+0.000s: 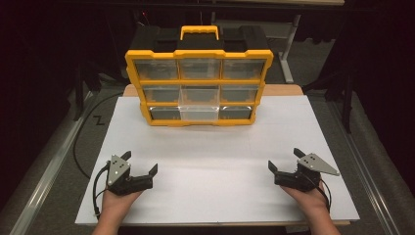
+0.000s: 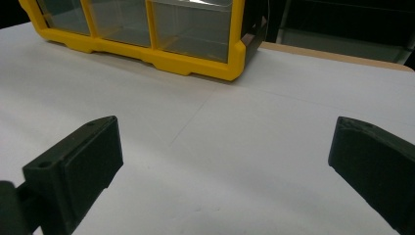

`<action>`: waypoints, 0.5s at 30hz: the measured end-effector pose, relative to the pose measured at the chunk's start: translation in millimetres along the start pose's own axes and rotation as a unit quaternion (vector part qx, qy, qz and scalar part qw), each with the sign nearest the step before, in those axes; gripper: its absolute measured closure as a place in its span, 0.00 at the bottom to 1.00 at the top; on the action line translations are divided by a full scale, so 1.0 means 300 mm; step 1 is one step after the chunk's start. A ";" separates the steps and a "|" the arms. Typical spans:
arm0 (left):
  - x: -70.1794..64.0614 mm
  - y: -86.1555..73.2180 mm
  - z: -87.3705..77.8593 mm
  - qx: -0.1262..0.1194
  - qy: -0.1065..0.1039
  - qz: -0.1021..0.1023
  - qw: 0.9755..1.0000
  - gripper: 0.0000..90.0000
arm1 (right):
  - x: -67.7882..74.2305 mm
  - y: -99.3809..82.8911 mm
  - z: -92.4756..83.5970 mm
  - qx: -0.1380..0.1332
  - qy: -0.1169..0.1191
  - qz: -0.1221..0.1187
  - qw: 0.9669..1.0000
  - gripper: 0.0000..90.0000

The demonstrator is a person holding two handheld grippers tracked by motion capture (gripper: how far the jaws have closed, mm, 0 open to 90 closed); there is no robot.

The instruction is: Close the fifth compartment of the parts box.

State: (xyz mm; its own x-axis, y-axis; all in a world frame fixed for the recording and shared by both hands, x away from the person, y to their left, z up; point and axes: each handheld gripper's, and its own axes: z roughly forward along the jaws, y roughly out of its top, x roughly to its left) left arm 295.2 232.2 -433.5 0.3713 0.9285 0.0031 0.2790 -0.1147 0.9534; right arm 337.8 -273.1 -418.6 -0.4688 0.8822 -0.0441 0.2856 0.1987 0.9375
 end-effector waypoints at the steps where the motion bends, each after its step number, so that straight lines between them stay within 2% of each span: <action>1: 0.000 0.000 0.001 0.000 0.000 0.002 1.000 0.00 | 0.001 0.001 0.002 -0.001 -0.003 -0.003 1.000 0.01; 8: -0.002 0.001 0.004 0.000 -0.003 0.004 1.000 0.00 | 0.001 0.001 0.006 -0.002 0.000 -0.008 1.000 0.01; 12: -0.006 0.001 0.004 0.002 -0.008 0.014 1.000 0.00 | 0.001 0.002 0.003 -0.006 0.000 -0.009 1.000 0.01; 15: -0.007 0.003 0.001 -0.002 -0.008 0.010 1.000 0.00 | 0.000 0.003 0.004 -0.007 0.000 -0.009 1.000 0.01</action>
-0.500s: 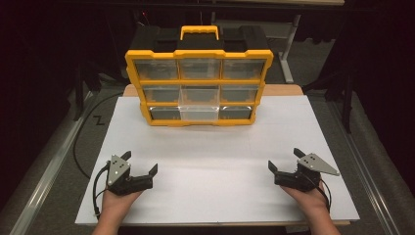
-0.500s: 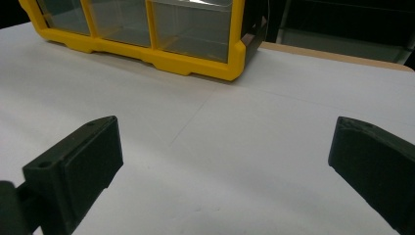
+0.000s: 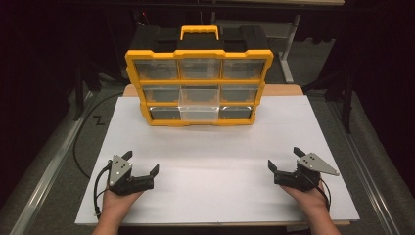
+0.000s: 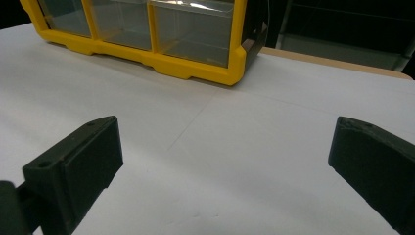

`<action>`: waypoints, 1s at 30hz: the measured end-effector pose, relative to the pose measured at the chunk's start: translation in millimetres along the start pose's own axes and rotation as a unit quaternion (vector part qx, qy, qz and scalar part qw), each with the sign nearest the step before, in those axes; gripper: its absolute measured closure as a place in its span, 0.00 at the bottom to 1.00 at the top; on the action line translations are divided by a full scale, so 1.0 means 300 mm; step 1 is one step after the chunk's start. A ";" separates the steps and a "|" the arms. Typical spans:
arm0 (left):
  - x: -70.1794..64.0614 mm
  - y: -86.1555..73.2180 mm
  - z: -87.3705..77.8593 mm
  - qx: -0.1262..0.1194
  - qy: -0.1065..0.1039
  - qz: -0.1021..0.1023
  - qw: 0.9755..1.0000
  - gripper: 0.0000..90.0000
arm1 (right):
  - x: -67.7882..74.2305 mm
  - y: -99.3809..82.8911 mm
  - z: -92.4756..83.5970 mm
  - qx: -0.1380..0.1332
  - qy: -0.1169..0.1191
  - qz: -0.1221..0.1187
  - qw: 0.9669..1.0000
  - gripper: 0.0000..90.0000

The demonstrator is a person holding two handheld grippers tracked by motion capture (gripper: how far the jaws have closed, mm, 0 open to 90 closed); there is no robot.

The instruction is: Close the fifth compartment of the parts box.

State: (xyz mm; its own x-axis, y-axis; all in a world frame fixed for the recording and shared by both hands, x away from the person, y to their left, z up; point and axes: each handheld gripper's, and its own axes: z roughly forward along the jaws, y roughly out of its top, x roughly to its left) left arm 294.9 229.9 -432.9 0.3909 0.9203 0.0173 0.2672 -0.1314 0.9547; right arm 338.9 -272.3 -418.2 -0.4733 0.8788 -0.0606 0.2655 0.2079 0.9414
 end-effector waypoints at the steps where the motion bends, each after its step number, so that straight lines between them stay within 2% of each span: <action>1: 0.000 0.000 0.000 0.000 -0.001 0.000 1.000 0.00 | -0.001 0.000 0.001 -0.001 0.001 0.000 1.000 0.01; 10: -0.002 0.002 -0.001 0.000 -0.004 -0.001 1.000 0.00 | -0.005 -0.003 0.003 -0.002 0.003 0.004 1.000 0.01; 14: 0.002 0.005 -0.004 -0.004 -0.002 -0.008 1.000 0.01 | -0.007 -0.002 0.001 -0.005 0.003 0.007 1.000 0.01; 17: 0.006 0.007 -0.005 0.001 -0.005 -0.012 1.000 0.01 | -0.006 -0.003 0.002 -0.004 0.003 0.006 1.000 0.01; 25: 0.003 0.003 0.001 0.010 -0.013 -0.002 1.000 0.01 | -0.005 -0.005 0.006 -0.001 0.000 0.006 1.000 0.01; 30: 0.001 0.001 0.004 0.025 -0.018 0.001 1.000 0.07 | -0.005 -0.007 0.009 -0.001 0.005 0.007 1.000 0.01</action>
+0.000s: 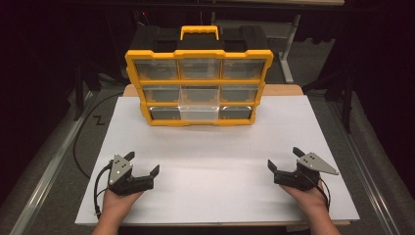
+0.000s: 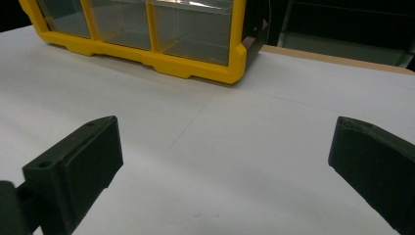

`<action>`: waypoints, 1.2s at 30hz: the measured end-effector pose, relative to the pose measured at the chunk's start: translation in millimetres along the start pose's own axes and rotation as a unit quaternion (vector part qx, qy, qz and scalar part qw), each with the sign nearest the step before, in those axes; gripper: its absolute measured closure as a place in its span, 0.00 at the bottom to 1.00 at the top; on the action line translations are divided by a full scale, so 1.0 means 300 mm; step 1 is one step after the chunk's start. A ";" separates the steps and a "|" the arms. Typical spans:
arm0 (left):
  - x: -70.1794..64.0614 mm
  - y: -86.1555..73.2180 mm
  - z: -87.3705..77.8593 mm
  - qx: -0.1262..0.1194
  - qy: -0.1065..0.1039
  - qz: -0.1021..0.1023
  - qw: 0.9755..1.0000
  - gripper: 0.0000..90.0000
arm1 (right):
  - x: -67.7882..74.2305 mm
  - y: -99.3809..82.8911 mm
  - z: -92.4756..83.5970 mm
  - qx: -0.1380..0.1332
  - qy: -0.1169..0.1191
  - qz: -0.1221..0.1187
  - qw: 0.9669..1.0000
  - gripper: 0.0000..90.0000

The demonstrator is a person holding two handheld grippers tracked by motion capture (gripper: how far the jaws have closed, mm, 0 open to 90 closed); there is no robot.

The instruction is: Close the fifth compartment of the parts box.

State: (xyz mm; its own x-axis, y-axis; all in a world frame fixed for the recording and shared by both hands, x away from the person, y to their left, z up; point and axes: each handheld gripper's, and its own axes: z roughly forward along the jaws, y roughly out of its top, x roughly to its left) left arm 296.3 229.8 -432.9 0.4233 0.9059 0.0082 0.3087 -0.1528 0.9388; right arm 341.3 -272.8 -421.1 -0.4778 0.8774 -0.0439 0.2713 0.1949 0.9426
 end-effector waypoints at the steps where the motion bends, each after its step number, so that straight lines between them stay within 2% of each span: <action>1: 0.000 0.000 0.001 0.002 -0.002 0.001 1.000 0.08 | 0.001 0.000 0.000 -0.001 0.001 -0.003 1.000 0.01; 6: -0.002 0.001 -0.003 0.001 -0.004 -0.001 1.000 0.12 | 0.002 0.003 -0.001 -0.002 -0.001 -0.004 1.000 0.01; 14: -0.003 0.003 -0.013 -0.009 -0.007 -0.003 1.000 0.24 | 0.001 0.003 -0.002 -0.002 -0.004 -0.003 1.000 0.01; 17: -0.006 0.003 -0.016 -0.014 -0.011 -0.002 1.000 0.34 | 0.001 0.003 -0.002 -0.001 -0.004 -0.004 1.000 0.01; 19: -0.009 0.004 -0.018 -0.015 -0.003 0.001 1.000 0.40 | 0.001 0.003 -0.001 0.001 -0.002 -0.004 1.000 0.01; 23: -0.004 0.001 -0.020 -0.016 0.003 -0.004 1.000 0.54 | 0.002 0.003 -0.001 0.000 -0.002 -0.005 1.000 0.01; 27: -0.001 -0.004 -0.021 -0.015 -0.010 -0.005 1.000 0.70 | 0.001 0.004 0.000 0.001 -0.002 -0.006 1.000 0.01; 32: -0.002 -0.006 -0.016 -0.007 -0.021 -0.007 1.000 0.81 | 0.001 0.004 0.000 0.000 -0.001 -0.007 1.000 0.01; 36: 0.001 -0.009 -0.014 -0.001 -0.020 -0.017 1.000 0.91 | 0.003 0.004 -0.001 0.001 0.000 -0.007 1.000 0.01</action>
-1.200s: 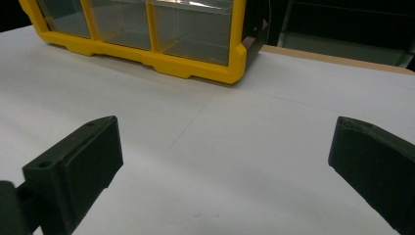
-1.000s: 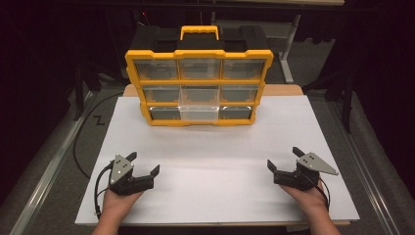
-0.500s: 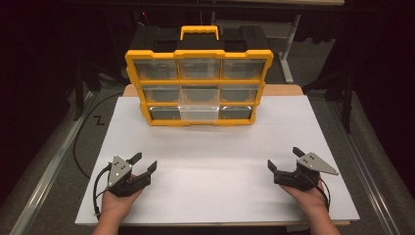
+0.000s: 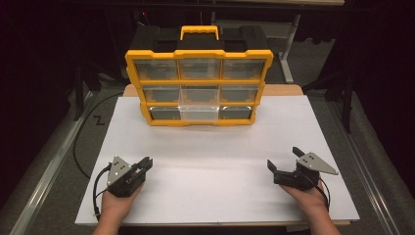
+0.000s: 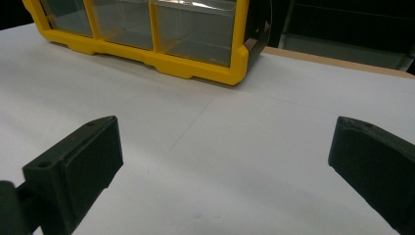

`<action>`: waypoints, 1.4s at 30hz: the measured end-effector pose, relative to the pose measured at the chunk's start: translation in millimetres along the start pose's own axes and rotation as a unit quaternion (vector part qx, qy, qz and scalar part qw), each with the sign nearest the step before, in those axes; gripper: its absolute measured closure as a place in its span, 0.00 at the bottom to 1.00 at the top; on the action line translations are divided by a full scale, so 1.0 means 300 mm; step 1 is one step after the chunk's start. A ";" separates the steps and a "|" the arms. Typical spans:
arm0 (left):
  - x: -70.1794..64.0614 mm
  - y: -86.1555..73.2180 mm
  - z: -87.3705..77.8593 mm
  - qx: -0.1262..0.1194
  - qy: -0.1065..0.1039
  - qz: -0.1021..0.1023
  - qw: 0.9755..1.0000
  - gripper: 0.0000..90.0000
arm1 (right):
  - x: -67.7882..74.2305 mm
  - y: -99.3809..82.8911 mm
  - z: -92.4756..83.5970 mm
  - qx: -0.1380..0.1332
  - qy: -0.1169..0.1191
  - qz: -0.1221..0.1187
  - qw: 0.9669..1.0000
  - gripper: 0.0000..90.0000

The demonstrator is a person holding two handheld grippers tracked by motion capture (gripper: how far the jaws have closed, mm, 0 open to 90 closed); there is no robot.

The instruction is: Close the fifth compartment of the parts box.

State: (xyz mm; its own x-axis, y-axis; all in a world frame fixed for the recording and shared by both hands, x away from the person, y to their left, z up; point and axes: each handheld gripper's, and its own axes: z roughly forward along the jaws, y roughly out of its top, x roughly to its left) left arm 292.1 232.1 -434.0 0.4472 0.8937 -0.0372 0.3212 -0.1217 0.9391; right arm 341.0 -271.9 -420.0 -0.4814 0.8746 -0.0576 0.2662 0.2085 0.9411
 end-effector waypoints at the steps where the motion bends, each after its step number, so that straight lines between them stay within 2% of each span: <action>1: 0.001 0.000 0.000 0.000 0.000 -0.002 1.000 0.92 | 0.000 0.000 0.000 0.000 0.000 0.000 1.000 0.01; 3: 0.003 0.000 -0.001 0.000 0.003 -0.001 1.000 0.96 | -0.001 -0.001 0.001 0.001 0.000 0.001 1.000 0.01; 7: 0.007 0.005 -0.004 -0.008 0.001 -0.014 1.000 0.99 | -0.001 0.000 0.002 0.002 0.000 0.002 1.000 0.01; 15: 0.009 0.010 -0.002 -0.010 0.006 -0.023 1.000 1.00 | -0.001 0.000 0.000 0.002 0.000 0.001 1.000 0.01; 19: -0.001 0.011 0.002 -0.009 0.010 -0.013 1.000 1.00 | 0.001 0.003 -0.003 -0.002 0.000 -0.001 1.000 0.01; 21: -0.002 0.009 0.005 -0.011 0.003 -0.022 1.000 1.00 | 0.001 0.002 -0.002 -0.001 0.001 -0.002 1.000 0.01; 24: -0.007 0.008 0.009 -0.019 0.005 -0.026 0.999 1.00 | -0.001 0.003 0.000 -0.002 0.001 -0.002 1.000 0.01; 28: -0.019 0.009 0.017 -0.027 0.004 -0.014 1.000 1.00 | -0.001 0.003 0.000 0.000 0.000 -0.004 1.000 0.01; 33: -0.037 0.023 0.039 -0.029 -0.002 -0.022 0.999 1.00 | -0.001 0.004 0.000 0.000 -0.001 -0.001 1.000 0.01; 35: -0.052 0.027 0.053 -0.024 0.000 -0.010 1.000 1.00 | -0.002 0.003 0.002 0.001 -0.002 -0.001 1.000 0.01; 37: -0.055 0.041 0.067 -0.019 -0.002 -0.015 1.000 1.00 | -0.002 0.004 0.003 -0.001 0.001 -0.001 1.000 0.01; 42: -0.074 0.089 0.087 -0.034 -0.010 -0.022 0.999 1.00 | 0.001 0.004 0.003 0.000 0.001 -0.003 1.000 0.01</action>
State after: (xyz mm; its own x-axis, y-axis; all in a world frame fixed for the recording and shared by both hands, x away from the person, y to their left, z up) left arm 312.6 197.7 -416.9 0.4516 0.8882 -0.0847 0.2839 -0.0530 0.9574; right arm 342.1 -271.0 -419.1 -0.4848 0.8723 -0.0629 0.2635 0.2142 0.9406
